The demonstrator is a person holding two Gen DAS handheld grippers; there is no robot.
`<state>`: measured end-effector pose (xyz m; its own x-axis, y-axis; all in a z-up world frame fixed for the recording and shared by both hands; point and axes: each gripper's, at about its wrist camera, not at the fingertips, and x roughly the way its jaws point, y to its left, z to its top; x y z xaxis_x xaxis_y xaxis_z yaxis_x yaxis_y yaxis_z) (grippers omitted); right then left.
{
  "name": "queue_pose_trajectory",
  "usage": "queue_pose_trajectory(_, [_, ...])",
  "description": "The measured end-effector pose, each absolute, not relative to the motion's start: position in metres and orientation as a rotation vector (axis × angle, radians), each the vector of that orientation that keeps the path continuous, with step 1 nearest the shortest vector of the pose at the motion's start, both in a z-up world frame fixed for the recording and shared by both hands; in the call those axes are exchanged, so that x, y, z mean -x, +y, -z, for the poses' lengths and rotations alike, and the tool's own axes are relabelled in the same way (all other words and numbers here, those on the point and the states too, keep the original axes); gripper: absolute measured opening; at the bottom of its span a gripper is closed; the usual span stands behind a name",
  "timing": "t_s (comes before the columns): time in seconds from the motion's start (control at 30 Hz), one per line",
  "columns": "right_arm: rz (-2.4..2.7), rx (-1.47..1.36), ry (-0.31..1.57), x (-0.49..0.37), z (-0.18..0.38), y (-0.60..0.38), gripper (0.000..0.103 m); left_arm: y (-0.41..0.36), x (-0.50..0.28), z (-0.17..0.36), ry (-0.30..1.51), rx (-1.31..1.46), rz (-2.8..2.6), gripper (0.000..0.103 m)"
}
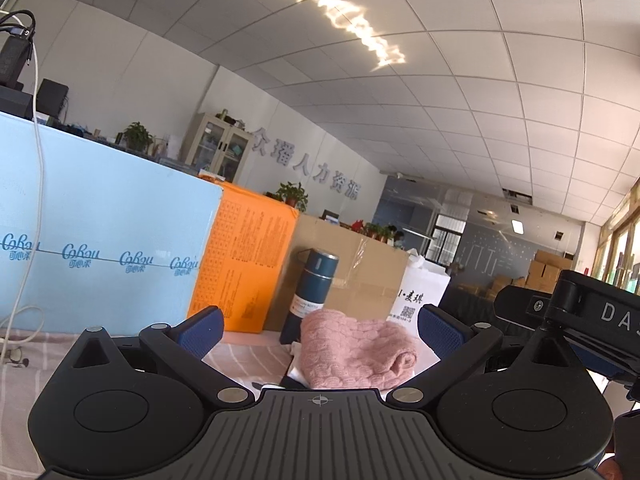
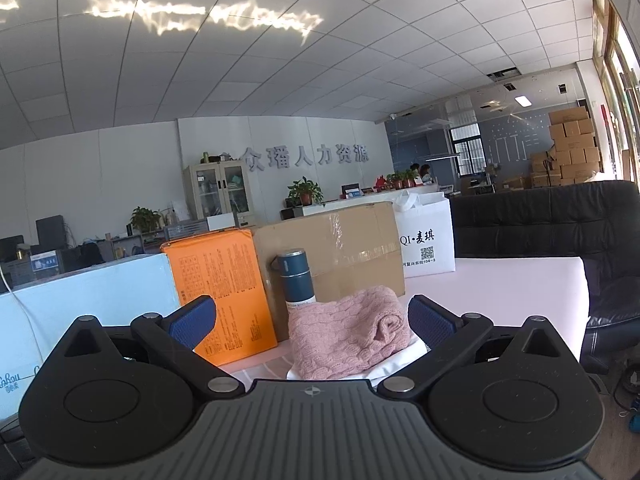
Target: Fold clothes
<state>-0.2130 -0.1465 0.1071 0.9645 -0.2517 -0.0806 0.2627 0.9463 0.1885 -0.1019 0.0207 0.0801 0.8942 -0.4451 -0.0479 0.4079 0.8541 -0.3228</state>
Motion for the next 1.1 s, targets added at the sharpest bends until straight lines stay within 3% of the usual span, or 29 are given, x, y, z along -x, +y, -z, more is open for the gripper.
queue_pose_trajectory(1.1, [0.387, -0.227, 0.206, 0.164, -0.075, -0.165, 0.103, 0.042, 0.075, -0.076, 0.207, 0.336, 0.307, 0.103])
